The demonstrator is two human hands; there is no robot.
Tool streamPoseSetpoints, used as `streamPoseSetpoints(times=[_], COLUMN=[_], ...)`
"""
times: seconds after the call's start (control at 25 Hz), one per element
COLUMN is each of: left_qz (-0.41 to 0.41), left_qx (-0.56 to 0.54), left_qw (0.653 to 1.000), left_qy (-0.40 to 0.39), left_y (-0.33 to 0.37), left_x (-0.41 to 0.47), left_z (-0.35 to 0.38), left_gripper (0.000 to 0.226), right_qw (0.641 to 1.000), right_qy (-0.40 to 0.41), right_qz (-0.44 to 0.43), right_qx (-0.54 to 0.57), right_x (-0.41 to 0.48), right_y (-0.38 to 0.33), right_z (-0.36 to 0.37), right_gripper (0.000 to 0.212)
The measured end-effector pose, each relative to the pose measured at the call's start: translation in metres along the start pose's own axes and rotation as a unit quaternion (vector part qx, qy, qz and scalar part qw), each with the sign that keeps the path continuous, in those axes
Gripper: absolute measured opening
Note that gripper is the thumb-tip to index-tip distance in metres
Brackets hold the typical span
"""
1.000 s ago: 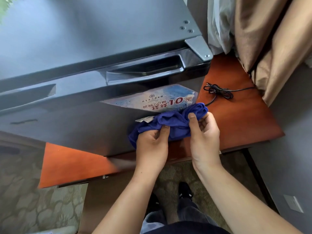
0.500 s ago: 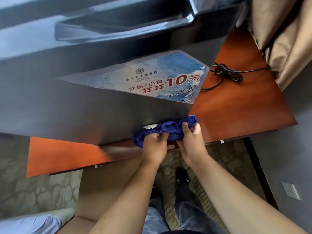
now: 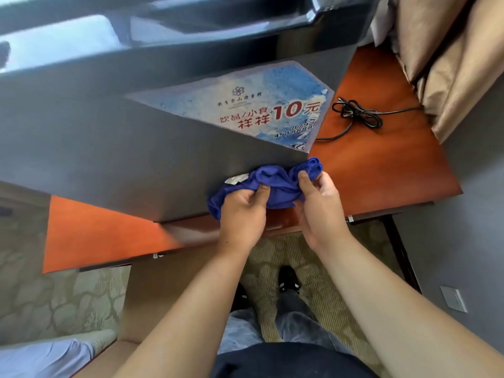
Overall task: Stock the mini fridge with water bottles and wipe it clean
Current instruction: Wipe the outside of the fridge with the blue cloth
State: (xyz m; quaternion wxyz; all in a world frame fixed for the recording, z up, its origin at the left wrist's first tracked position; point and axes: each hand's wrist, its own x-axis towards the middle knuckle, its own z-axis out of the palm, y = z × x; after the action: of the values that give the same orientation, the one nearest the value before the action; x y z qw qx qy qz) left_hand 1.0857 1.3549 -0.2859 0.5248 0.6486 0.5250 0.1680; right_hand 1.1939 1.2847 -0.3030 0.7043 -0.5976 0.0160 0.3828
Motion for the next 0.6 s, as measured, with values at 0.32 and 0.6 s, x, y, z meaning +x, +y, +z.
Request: streamPoseSetpoints(times=[0.32, 0.6], left_qz=[0.092, 0.053], left_qx=[-0.015, 0.052], left_qw=[0.995, 0.997], left_qy=[0.018, 0.002], left_y=[0.067, 0.032], left_x=[-0.03, -0.011], left_z=[-0.022, 0.001], left_gripper=[0.056, 0.046], right_qw=[0.995, 0.998], right_qy=[-0.033, 0.007], right_qz=[-0.083, -0.009], right_qx=[0.047, 0.059], right_x=[-0.026, 0.008], right_y=[-0.064, -0.02], right_z=[0.011, -0.001], right_gripper=[0.025, 0.027])
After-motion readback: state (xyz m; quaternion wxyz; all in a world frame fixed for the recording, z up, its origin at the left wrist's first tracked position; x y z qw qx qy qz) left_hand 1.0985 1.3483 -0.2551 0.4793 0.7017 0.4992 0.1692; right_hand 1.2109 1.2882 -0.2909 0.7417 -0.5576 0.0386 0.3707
